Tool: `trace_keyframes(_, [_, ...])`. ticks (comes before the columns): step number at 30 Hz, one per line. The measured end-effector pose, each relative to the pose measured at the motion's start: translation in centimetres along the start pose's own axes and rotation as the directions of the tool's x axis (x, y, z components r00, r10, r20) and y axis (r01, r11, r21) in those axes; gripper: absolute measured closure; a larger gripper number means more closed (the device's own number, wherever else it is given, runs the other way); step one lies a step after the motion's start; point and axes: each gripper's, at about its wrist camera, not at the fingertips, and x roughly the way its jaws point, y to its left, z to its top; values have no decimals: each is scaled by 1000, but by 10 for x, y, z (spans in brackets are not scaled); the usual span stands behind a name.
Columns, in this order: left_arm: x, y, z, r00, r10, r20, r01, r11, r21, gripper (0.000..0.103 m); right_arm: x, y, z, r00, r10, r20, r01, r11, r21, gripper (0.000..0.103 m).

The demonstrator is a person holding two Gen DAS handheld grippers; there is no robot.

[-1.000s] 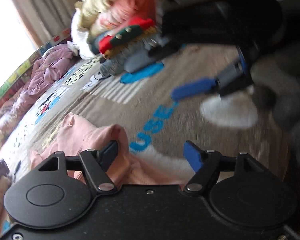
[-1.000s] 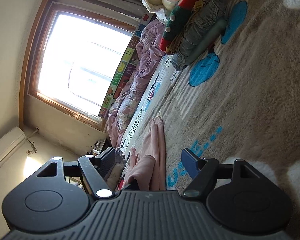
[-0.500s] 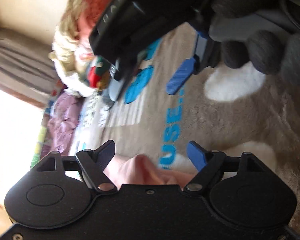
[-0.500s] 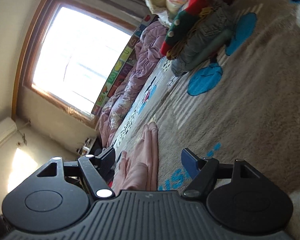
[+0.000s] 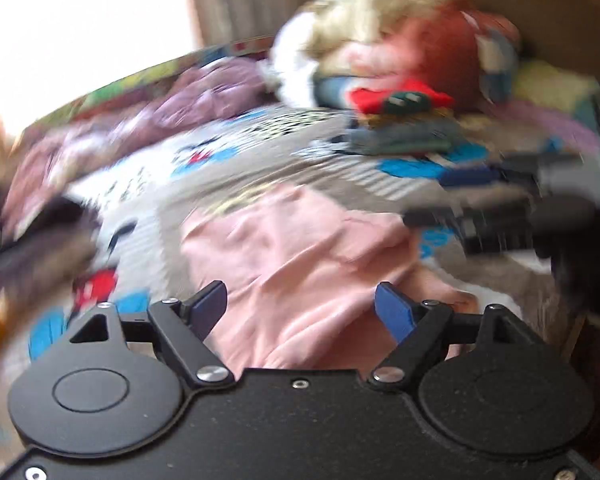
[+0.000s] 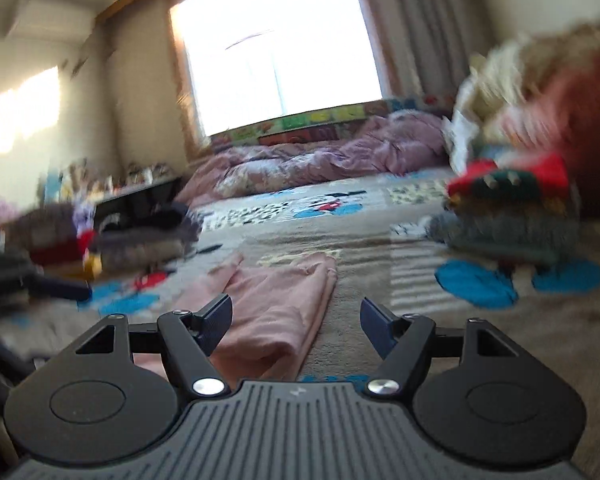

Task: Fold clothes
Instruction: 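Lay the cuff onto the sweatshirt body and open the left tool, then grasp the pink cuff with the right tool and lift it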

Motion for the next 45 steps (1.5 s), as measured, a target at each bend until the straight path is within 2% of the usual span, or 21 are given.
trace_keyframes(2, [-2, 26, -11, 1000, -9, -12, 7, 990, -144, 21, 10, 31, -5, 999, -25, -36, 18, 983, -184, 39])
trace_keyframes(4, [-3, 52, -19, 999, -37, -6, 34, 960, -277, 21, 20, 48, -10, 995, -78, -64, 55, 951, -305, 43])
trace_keyframes(7, [-9, 80, -25, 999, -41, 12, 43, 908, -417, 21, 30, 60, -15, 987, -131, -89, 84, 911, -403, 43])
trace_keyframes(10, [-12, 103, -32, 1000, -26, 17, 31, 877, -480, 21, 39, 70, -20, 981, -161, -106, 90, 869, -486, 46])
trace_keyframes(12, [-11, 115, -36, 999, -35, 16, 38, 858, -513, 21, 44, 72, -21, 979, -171, -110, 94, 859, -503, 50])
trace_keyframes(14, [-9, 122, -38, 999, -50, 21, 54, 842, -536, 21, 50, 70, -20, 976, -182, -119, 98, 859, -503, 62])
trace_keyframes(15, [-8, 125, -39, 998, -62, 27, 67, 837, -542, 21, 52, 66, -18, 974, -189, -124, 107, 870, -482, 73])
trace_keyframes(17, [-5, 124, -38, 997, -77, 32, 82, 841, -535, 22, 53, 50, -10, 975, -178, -131, 121, 925, -361, 80])
trace_keyframes(19, [0, 119, -37, 996, -89, 18, 85, 861, -501, 24, 50, 25, -2, 981, -137, -135, 114, 980, -161, 86])
trace_keyframes(21, [5, 114, -37, 995, -96, 1, 85, 880, -467, 28, 46, -8, 1, 991, -74, -111, 86, 991, 105, 88])
trace_keyframes(23, [9, 109, -37, 995, -103, -13, 88, 896, -435, 34, 43, -41, -6, 998, -1, -69, 26, 930, 366, 88])
trace_keyframes(24, [10, 107, -37, 994, -107, -15, 91, 905, -416, 37, 41, -52, -11, 999, 20, -46, 3, 891, 453, 89])
trace_keyframes(26, [11, 102, -36, 994, -105, -17, 90, 921, -378, 52, 38, -69, -20, 999, 46, -11, -31, 813, 582, 90])
trace_keyframes(28, [12, 94, -34, 995, -103, -20, 91, 943, -321, 67, 39, -77, -29, 998, 68, 0, -51, 754, 654, 90])
trace_keyframes(32, [14, 77, -33, 991, -130, -19, 122, 966, -227, 70, 50, -88, -44, 990, 139, -27, -72, 654, 753, 90])
trace_keyframes(36, [23, 61, -36, 984, -168, -66, 154, 972, -175, 72, 51, -84, -44, 990, 136, -48, -58, 681, 730, 90])
trace_keyframes(38, [35, 45, -43, 972, -143, -185, 136, 990, -50, 72, 50, -86, -45, 990, 136, -43, -61, 676, 734, 90])
trace_keyframes(40, [34, 39, -48, 974, -119, -193, 125, 992, 16, 73, 49, -87, -48, 988, 154, -31, -79, 659, 748, 90])
trace_keyframes(42, [28, 50, -45, 974, -137, -179, 132, 990, -40, 72, 47, -86, -48, 985, 173, -11, -106, 651, 752, 90])
trace_keyframes(44, [23, 66, -44, 981, -123, -150, 107, 988, -112, 73, 44, -84, -46, 986, 168, -17, -102, 674, 731, 90])
trace_keyframes(45, [21, 73, -44, 985, -114, -128, 95, 985, -142, 73, 44, -85, -46, 985, 172, -18, -103, 670, 735, 90])
